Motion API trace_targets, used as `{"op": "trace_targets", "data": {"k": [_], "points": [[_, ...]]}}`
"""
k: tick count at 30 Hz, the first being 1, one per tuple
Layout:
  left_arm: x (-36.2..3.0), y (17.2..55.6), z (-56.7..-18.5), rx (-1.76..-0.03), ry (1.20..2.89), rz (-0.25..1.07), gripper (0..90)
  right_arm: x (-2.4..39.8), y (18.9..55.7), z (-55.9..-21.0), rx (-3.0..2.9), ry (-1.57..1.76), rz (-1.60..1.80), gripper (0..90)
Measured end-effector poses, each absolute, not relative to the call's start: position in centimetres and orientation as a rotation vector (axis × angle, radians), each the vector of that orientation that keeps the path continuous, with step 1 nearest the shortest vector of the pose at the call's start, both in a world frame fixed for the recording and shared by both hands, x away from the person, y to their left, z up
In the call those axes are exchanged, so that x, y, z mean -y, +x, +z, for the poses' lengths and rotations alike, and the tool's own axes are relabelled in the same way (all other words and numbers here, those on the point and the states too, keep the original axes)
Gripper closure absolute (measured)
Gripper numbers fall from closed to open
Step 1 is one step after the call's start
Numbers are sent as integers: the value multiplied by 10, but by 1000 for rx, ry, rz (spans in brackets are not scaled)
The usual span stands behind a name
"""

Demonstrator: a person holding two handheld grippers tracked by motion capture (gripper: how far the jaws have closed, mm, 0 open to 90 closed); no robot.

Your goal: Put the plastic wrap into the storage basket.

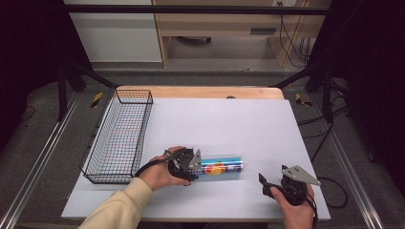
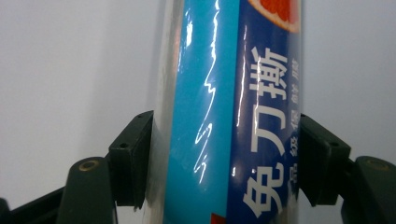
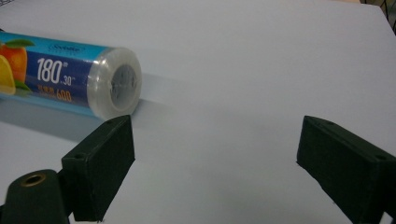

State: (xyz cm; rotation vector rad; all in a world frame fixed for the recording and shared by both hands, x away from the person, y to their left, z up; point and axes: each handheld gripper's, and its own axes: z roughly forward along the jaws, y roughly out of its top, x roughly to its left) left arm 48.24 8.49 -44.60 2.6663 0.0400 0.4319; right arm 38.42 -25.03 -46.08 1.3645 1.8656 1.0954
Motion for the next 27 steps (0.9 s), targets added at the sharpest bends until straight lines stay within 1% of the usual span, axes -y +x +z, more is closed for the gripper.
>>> {"op": "trace_targets", "data": {"k": [4,15,16,27], "points": [[-85,482,-438,-72,2625,415,310,250,384,-461,-1863,1366,1095,116],[-86,478,-407,-137,2518,436,314,251,383,-460,-1839,1374,1100,116],[-87,478,-401,-135,2510,453,314,251,383,-460,-1836,1375,1101,116],[-93,475,-379,-152,2477,494,316,252,383,-460,-1817,1376,1090,116]]}}
